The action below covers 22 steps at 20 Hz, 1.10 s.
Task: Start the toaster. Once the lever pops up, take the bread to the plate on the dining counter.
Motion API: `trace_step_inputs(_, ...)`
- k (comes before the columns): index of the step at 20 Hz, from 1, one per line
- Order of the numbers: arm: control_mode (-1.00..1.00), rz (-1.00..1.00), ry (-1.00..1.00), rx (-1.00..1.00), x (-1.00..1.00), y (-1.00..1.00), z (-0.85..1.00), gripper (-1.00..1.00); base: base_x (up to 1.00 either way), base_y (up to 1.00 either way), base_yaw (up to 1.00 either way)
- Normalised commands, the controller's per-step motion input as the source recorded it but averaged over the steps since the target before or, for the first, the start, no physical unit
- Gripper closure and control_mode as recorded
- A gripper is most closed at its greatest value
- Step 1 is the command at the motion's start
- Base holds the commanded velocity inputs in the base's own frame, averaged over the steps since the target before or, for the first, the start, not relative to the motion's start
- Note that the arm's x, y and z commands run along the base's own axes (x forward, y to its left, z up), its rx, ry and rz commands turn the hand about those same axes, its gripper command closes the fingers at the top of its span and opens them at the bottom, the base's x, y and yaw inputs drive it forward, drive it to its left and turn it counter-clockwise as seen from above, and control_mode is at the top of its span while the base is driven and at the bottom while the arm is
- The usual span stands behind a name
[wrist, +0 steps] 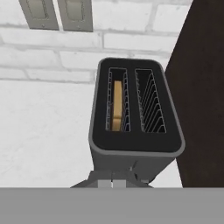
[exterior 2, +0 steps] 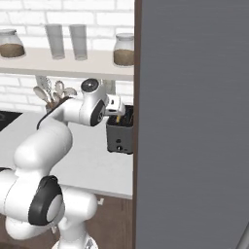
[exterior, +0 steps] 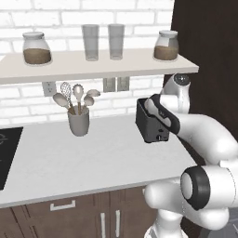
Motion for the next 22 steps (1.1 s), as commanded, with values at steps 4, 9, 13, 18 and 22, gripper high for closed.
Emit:
trace_step_inputs(4,-1.00,0.00,0.02,0.00,0.19,0.00,0.00,1.00,0.00,0.00,0.00)
trace_step_inputs(9,-1.00,0.00,0.00,0.00,0.12,0.00,0.00,1.00,0.00,0.00,0.00)
trace_step_inputs(13,-1.00,0.00,0.00,0.00,0.02,0.00,0.00,1.00,0.00,0.00,0.00)
trace_step_inputs(18,-1.00,0.00,0.00,0.00,0.00,0.00,0.00,1.00,0.00,0.00,0.00)
trace_step_inputs(22,-1.00,0.00,0.00,0.00,0.00,0.00,0.00,1.00,0.00,0.00,0.00)
